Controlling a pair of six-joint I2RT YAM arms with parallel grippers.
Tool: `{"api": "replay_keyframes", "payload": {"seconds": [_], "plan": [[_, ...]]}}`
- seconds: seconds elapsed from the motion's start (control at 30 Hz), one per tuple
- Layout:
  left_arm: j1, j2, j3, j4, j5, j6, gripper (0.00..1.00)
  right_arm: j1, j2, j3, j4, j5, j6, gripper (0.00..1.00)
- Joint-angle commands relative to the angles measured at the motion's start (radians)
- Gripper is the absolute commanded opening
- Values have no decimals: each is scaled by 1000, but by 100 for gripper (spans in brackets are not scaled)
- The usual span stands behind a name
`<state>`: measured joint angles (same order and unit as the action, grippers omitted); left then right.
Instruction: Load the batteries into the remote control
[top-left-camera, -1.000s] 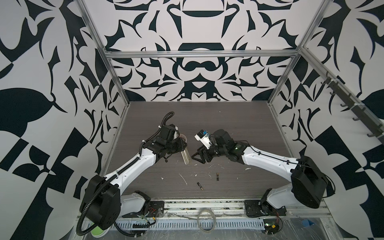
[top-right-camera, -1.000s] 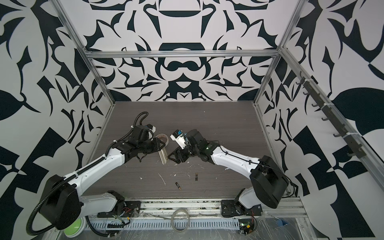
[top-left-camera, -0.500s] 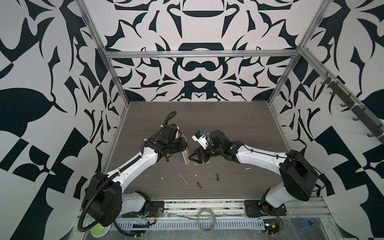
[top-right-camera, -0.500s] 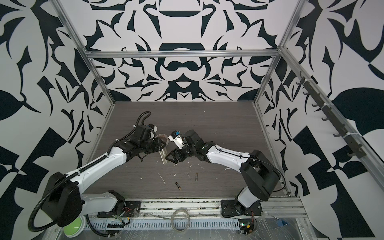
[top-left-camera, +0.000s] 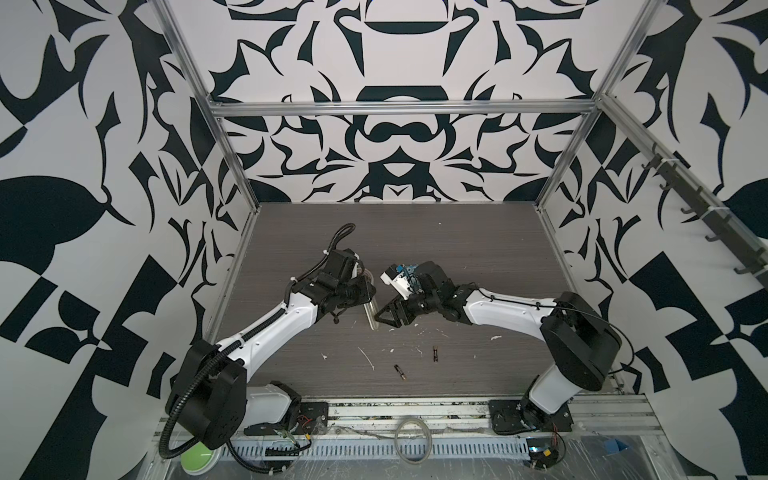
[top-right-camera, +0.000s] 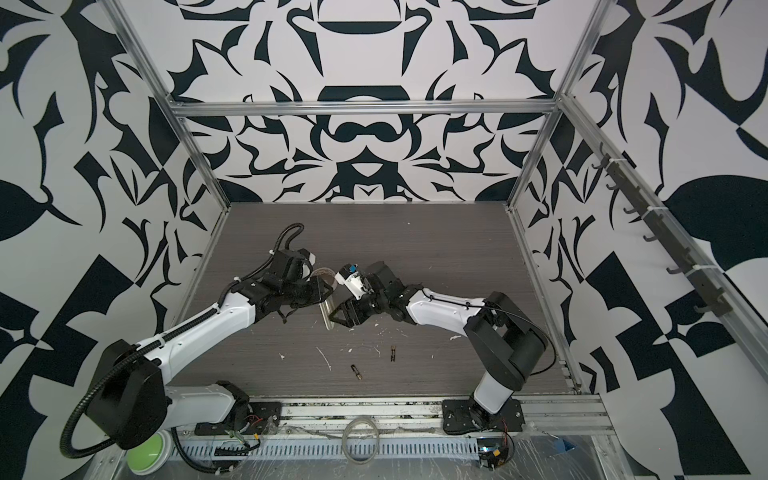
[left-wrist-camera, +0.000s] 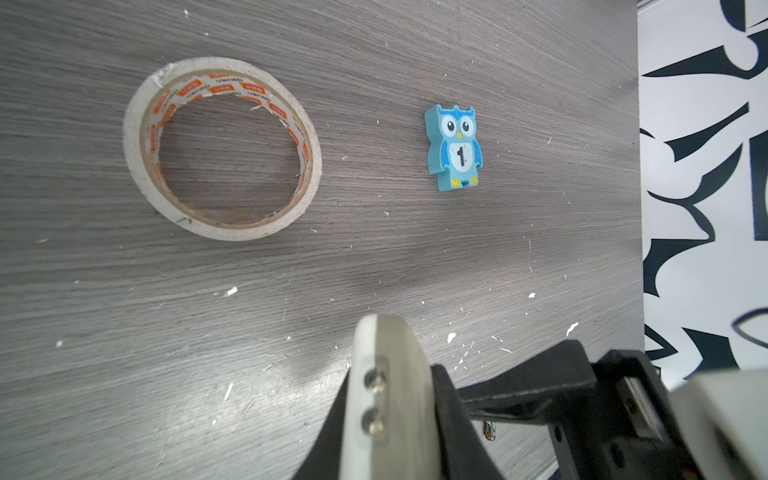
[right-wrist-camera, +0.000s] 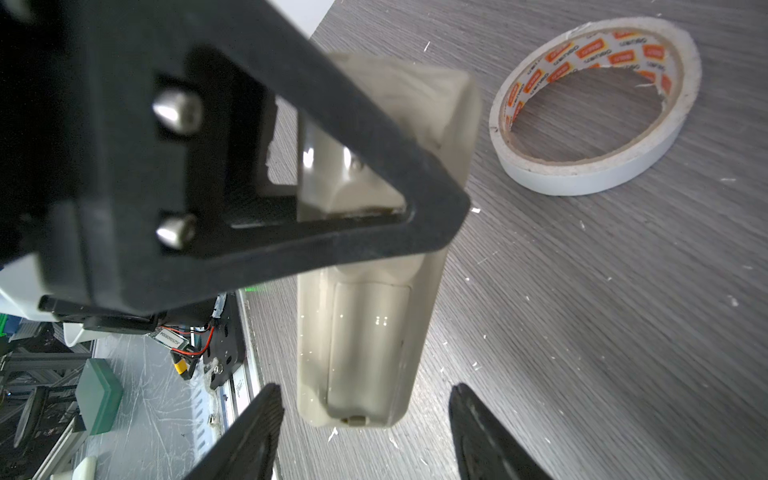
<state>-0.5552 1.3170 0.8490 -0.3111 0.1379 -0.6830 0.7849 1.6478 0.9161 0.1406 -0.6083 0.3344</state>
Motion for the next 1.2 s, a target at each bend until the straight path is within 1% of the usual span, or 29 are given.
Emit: {"api": "replay_keyframes", "payload": {"seconds": [0.0, 0.1, 0.2, 0.63, 0.87, 1.17], "plan": [[-2, 14, 28, 7, -4, 2, 0, -4, 0, 38, 48, -22, 9, 66], [-2, 14, 30, 9, -3, 3, 0, -4, 8, 38, 52, -30, 9, 65], [-2, 18, 31, 12, -3, 2, 0, -4, 19, 38, 60, -36, 13, 61], [-2, 26, 25, 38, 9, -3, 0, -9, 52, 40, 84, -57, 22, 54], [-2, 16, 10, 58, 25, -13, 0, -11, 55, 36, 93, -64, 26, 43], [-2, 5, -2, 78, 39, -24, 0, -10, 58, 29, 106, -66, 28, 31]]}}
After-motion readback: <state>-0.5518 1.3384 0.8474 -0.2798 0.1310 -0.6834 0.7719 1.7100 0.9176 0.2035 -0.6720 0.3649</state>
